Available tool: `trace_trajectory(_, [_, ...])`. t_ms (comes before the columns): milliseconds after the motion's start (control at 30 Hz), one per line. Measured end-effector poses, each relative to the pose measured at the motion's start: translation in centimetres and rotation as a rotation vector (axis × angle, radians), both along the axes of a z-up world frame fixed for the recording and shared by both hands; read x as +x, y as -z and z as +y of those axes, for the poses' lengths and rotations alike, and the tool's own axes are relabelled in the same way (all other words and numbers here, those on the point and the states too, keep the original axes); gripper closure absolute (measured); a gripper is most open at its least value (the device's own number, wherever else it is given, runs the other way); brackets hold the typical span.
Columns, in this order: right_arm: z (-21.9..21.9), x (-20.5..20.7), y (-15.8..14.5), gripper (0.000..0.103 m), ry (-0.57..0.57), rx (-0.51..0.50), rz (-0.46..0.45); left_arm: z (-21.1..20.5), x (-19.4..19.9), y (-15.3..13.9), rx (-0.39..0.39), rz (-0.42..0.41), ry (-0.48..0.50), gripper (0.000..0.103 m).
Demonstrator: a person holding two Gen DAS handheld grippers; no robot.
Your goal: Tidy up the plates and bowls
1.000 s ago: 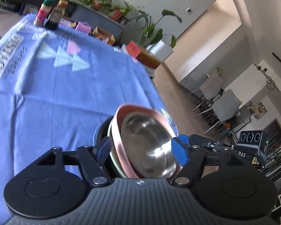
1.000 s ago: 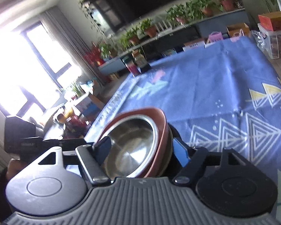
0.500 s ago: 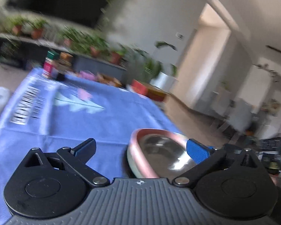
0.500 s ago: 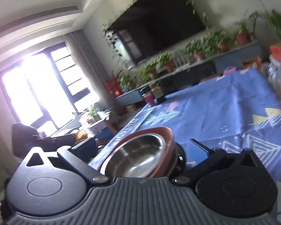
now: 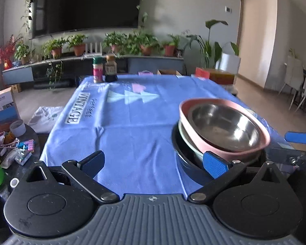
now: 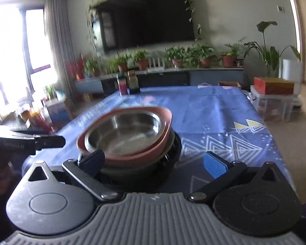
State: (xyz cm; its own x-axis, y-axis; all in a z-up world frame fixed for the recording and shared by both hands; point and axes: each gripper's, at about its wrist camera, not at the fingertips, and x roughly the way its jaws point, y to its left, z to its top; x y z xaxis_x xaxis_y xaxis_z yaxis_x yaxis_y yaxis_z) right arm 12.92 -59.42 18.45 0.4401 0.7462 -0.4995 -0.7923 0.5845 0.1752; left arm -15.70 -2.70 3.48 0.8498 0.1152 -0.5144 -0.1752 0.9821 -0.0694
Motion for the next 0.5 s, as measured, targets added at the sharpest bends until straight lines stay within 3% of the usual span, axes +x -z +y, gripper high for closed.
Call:
trace_trajectory(100, [0.3,-0.6,0.1,0.0,-0.012,-0.038,-0.022,-0.3,-0.3,0.1,-0.033,0.005,0.02,0.0])
trace_trajectory(300, [0.3,-0.5,0.5,0.0,-0.012,-0.023,0.006,-1.3,-0.5,0.5,-0.039,0.01,0.037,0.0])
trace_trajectory(500, [0.2,-0.9,1.7,0.0,-0.048,0.051,0.028,-2.1,-1.3,1.1,-0.021,-0.044,0.07,0.0])
